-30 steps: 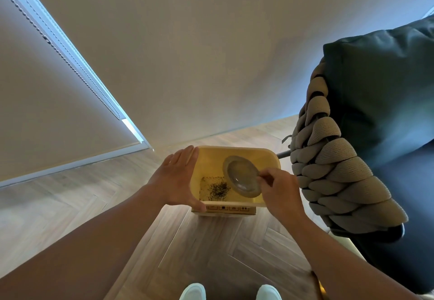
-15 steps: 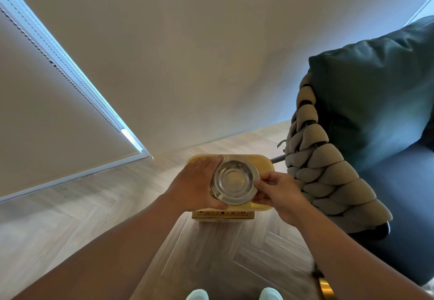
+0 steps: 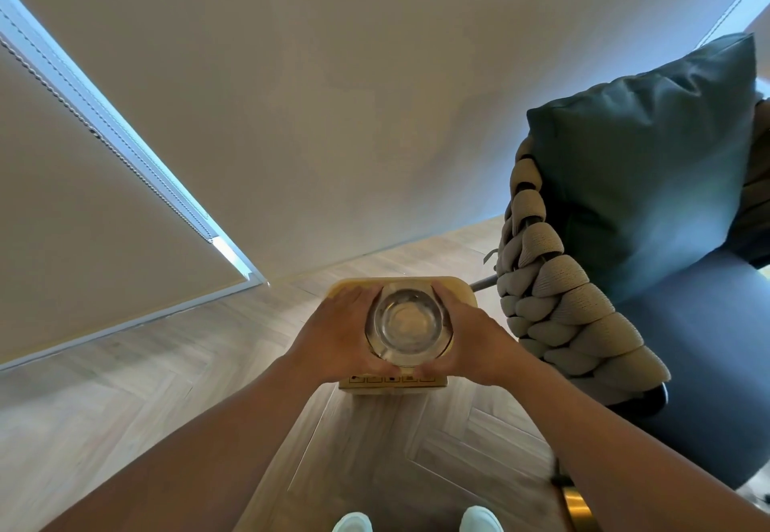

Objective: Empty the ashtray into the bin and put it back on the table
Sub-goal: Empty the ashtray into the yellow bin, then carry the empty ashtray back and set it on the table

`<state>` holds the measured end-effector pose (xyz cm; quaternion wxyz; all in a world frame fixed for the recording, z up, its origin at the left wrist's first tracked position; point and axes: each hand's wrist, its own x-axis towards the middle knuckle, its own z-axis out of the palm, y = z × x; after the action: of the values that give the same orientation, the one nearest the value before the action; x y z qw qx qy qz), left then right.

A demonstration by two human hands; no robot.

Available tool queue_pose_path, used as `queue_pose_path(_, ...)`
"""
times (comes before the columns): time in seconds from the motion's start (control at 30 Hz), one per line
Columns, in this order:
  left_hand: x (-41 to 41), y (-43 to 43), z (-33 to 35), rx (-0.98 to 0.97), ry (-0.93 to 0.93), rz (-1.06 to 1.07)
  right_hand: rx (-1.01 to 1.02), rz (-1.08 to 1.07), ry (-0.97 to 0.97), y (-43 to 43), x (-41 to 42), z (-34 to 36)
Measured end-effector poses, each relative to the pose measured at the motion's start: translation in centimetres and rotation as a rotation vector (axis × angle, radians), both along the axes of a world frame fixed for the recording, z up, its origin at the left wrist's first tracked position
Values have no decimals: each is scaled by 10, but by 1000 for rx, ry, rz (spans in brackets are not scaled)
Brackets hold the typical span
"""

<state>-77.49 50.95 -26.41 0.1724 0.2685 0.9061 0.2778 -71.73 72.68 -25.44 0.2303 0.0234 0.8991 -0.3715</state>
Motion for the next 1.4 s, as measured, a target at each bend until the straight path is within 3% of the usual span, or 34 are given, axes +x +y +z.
queue_pose_path(0.2,15,-2,30,-15,-19,54,163,65,-10,-5,9,31)
queue_pose_path(0.67,66,-21,177,-93,-3,77,87,77,48,-25,54,176)
queue_pose_path(0.97,125,-47,277,-45,32,97,46,93,120,-48,110,271)
queue_pose_path(1.4,175,-65,339,89,138,56,73,91,318,-61,166,328)
